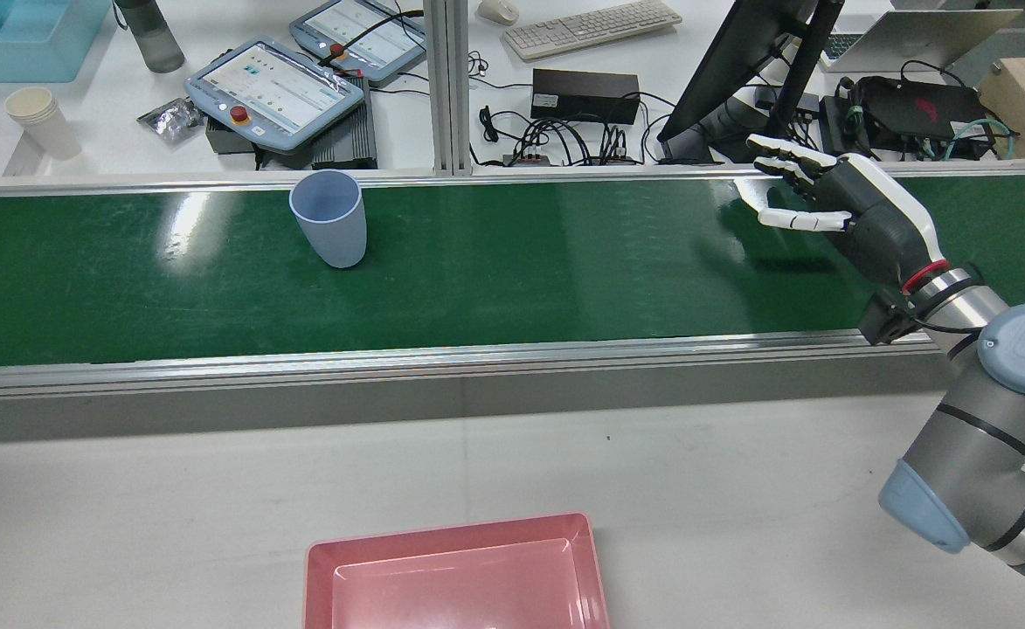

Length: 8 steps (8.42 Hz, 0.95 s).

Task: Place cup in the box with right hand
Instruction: 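Position the open right hand on the belt in the blue cup's path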

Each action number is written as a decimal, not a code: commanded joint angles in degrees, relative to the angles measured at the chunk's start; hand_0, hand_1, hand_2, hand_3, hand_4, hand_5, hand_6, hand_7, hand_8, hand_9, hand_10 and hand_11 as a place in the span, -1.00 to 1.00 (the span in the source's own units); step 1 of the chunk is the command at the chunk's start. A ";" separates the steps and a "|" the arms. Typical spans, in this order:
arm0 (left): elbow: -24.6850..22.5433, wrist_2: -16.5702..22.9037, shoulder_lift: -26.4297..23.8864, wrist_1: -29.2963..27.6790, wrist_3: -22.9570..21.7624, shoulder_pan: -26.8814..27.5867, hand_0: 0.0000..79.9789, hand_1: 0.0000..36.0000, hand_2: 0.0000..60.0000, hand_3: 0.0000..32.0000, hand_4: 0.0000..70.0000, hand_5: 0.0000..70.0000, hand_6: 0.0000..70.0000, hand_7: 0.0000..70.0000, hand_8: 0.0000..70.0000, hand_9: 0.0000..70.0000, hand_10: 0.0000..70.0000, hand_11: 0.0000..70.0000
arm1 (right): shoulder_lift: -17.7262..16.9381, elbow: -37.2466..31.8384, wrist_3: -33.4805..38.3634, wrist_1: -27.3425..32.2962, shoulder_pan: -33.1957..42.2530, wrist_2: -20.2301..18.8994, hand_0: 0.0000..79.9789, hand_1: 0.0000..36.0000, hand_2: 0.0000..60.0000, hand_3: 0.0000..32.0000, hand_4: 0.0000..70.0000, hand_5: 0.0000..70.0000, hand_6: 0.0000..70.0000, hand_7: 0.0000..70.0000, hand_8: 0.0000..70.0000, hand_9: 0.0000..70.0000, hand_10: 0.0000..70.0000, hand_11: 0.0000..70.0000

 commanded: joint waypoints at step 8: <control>0.07 0.00 0.00 0.00 0.00 0.00 -1.00 -1.00 -1.00 -1.00 -1.00 -1.00 -1.00 -1.00 -1.00 -1.00 -1.00 -1.00 | 0.29 0.70 -2.13 -0.03 -2.38 1.17 0.16 -0.11 -0.56 -0.84 -1.00 -0.83 -0.84 -0.34 -0.69 -0.54 -1.00 -1.00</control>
